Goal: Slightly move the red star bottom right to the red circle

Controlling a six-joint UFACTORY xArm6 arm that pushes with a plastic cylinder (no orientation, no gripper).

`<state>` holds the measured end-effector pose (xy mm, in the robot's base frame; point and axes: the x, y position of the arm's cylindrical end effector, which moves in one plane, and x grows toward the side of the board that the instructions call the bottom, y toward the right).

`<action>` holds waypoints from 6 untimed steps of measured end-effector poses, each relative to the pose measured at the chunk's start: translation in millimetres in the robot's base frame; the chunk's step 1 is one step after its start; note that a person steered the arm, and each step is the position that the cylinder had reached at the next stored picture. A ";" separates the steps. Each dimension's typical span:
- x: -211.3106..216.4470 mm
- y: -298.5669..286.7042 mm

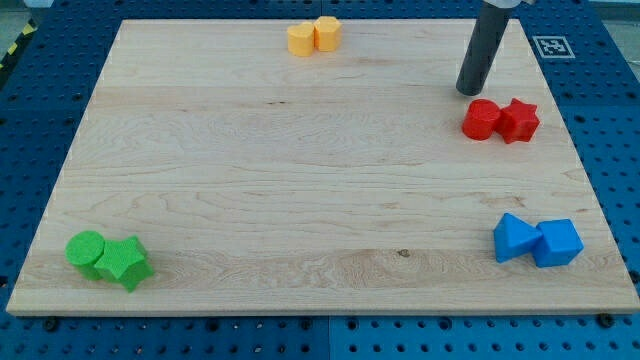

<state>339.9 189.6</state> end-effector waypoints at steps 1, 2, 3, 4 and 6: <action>0.0 11.1; 4.2 45.5; 35.5 60.1; 62.7 65.6; 61.9 102.6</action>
